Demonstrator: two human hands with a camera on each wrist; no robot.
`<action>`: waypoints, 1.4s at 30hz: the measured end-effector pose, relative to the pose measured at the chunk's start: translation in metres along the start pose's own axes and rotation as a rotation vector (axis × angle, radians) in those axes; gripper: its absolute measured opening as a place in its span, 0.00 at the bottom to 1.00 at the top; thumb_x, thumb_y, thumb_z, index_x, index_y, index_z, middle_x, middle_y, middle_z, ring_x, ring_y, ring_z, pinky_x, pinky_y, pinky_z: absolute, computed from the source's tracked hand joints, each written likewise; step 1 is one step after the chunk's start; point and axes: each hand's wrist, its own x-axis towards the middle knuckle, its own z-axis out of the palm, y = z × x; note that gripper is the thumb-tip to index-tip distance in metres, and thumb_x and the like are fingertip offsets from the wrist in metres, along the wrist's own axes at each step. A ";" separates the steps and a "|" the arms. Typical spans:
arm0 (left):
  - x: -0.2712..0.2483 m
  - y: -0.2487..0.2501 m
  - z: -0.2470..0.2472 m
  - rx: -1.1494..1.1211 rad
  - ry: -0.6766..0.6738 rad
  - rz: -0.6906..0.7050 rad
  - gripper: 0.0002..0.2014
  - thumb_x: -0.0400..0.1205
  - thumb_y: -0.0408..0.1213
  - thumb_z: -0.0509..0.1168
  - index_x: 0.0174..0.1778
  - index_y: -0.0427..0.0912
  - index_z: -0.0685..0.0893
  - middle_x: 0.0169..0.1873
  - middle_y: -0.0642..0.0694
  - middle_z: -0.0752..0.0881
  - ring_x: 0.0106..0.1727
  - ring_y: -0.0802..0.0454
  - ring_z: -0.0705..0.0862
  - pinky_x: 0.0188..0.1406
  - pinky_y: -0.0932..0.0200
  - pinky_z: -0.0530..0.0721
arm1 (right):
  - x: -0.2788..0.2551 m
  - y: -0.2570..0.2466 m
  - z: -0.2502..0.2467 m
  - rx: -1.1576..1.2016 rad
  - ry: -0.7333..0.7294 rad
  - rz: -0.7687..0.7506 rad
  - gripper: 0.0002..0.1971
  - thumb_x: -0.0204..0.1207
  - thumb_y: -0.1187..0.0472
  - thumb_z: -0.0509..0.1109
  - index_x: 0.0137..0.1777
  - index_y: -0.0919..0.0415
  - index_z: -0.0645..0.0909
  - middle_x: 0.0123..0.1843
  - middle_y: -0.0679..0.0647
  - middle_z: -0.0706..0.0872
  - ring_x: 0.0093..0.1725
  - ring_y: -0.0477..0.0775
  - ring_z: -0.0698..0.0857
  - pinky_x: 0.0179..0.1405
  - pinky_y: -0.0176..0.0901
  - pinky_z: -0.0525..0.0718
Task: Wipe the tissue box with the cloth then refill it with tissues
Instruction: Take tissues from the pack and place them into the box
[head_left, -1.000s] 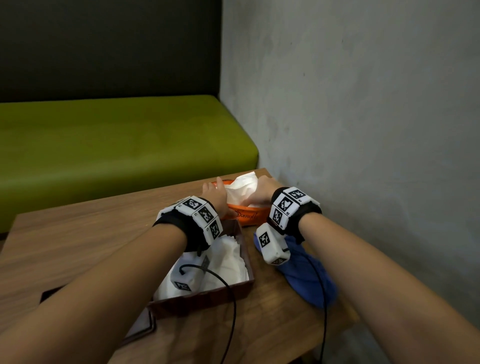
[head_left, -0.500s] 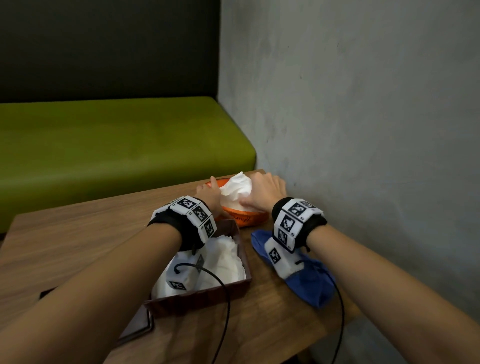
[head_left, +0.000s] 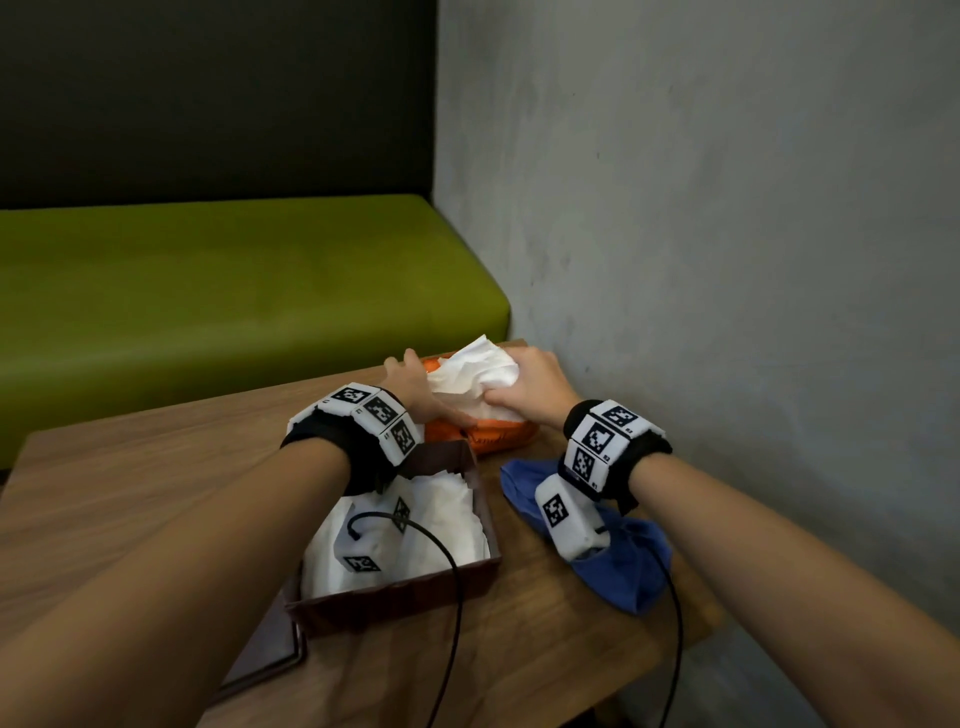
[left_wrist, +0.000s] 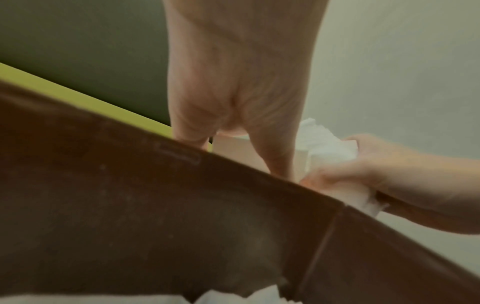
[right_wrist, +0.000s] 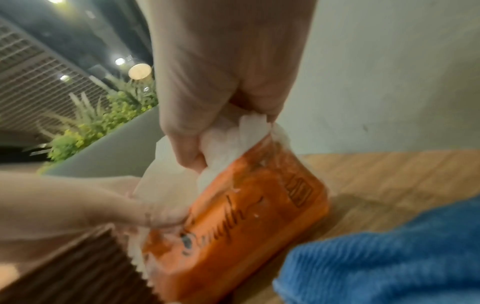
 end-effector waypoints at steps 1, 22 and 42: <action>0.000 0.000 0.000 0.009 0.000 -0.010 0.57 0.63 0.53 0.79 0.78 0.33 0.52 0.76 0.33 0.59 0.78 0.36 0.63 0.75 0.42 0.70 | 0.000 0.001 -0.002 0.067 0.025 0.041 0.14 0.61 0.59 0.76 0.46 0.64 0.86 0.44 0.61 0.90 0.45 0.58 0.86 0.45 0.47 0.83; 0.019 -0.013 0.008 -0.114 0.022 0.088 0.50 0.65 0.44 0.78 0.78 0.37 0.57 0.74 0.37 0.66 0.75 0.35 0.65 0.73 0.43 0.70 | 0.008 -0.007 -0.051 0.779 0.241 0.178 0.11 0.66 0.73 0.75 0.44 0.59 0.82 0.42 0.56 0.88 0.38 0.50 0.87 0.37 0.38 0.87; -0.149 -0.076 -0.044 -1.215 -0.230 0.090 0.18 0.80 0.43 0.64 0.60 0.35 0.84 0.43 0.43 0.92 0.36 0.51 0.92 0.34 0.60 0.91 | -0.103 -0.084 -0.001 0.872 0.001 0.406 0.19 0.66 0.51 0.67 0.56 0.54 0.74 0.55 0.56 0.80 0.59 0.60 0.81 0.66 0.54 0.78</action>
